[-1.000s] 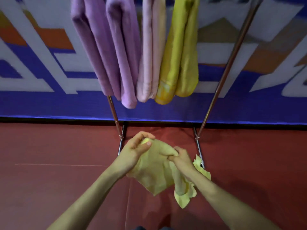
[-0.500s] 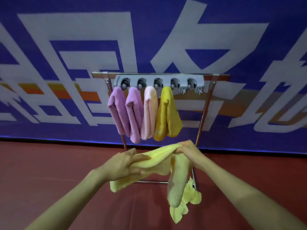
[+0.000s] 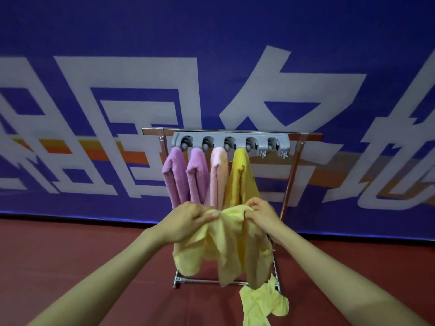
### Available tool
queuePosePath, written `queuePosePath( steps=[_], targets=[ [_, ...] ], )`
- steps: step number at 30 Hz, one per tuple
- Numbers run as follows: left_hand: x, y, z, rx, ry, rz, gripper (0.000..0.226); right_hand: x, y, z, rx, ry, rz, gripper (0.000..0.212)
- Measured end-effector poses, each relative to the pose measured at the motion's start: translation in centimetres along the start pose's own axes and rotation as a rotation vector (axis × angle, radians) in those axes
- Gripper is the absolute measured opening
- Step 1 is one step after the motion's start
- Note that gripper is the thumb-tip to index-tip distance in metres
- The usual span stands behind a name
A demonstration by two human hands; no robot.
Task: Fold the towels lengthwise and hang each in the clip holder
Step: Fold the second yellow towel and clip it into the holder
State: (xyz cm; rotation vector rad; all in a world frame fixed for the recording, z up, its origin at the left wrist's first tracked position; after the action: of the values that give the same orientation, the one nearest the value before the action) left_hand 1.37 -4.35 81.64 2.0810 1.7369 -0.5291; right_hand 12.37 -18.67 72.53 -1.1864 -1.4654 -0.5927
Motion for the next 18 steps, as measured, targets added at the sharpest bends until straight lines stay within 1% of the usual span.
queuePosePath(
  steps=[2, 4, 5, 6, 7, 9, 10, 11, 12, 13, 15, 18],
  targets=[
    [0.7, 1.0, -0.9, -0.013, -0.221, -0.065, 0.045, 0.3, -0.1, 0.9, -0.027, 0.001, -0.013, 0.027],
    [1.4, 2.1, -1.6, 0.002, -0.302, -0.101, 0.046, 1.0, 0.0, 1.5, -0.088, 0.005, -0.066, 0.036],
    [1.8, 2.5, -1.8, 0.023, -0.312, -0.109, 0.048, 1.4, 0.0, 2.0, -0.100, 0.035, -0.084, 0.033],
    [2.2, 2.8, -1.7, 0.045, -0.328, -0.120, 0.049, 1.9, -0.1, 2.5, -0.094, 0.099, -0.097, 0.024],
    [2.8, 3.1, -1.7, 0.064, -0.341, -0.132, 0.049, 2.4, -0.3, 3.4, -0.055, 0.198, -0.088, 0.017],
    [3.7, 3.5, -2.1, 0.077, -0.374, -0.153, 0.048, 3.1, -0.7, 5.6, 0.083, 0.402, -0.044, 0.011],
    [4.2, 3.6, -2.3, 0.076, -0.388, -0.164, 0.046, 3.6, -1.2, 6.8, 0.172, 0.485, -0.023, 0.013],
    [4.7, 3.7, -2.6, 0.066, -0.403, -0.179, 0.044, 3.9, -1.5, 8.0, 0.262, 0.513, -0.017, 0.022],
    [5.3, 3.8, -2.7, 0.058, -0.428, -0.201, 0.045, 4.3, -1.9, 9.1, 0.341, 0.514, -0.022, 0.030],
    [5.8, 3.7, -2.9, 0.057, -0.463, -0.220, 0.046, 4.2, -2.0, 10.0, 0.377, 0.460, -0.032, 0.036],
    [6.3, 3.5, -3.0, 0.069, -0.538, -0.241, 0.046, 4.3, -1.5, 10.8, 0.332, 0.366, -0.053, 0.037],
    [7.0, 3.3, -3.7, 0.077, -0.543, -0.251, 0.047, 4.9, -0.4, 10.6, 0.204, 0.335, -0.083, 0.030]
  ],
)
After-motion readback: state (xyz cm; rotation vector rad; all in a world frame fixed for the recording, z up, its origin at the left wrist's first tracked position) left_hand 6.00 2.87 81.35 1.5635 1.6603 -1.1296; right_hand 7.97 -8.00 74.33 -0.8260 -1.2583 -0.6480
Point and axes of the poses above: each hand's wrist, its own y-axis towards the middle knuckle, its own z-axis out of the palm, x = y × z, the point moved 10 cm from there along y, towards the middle knuckle, and after that the axes turned 10 degrees about y, right-handed, at the moved point
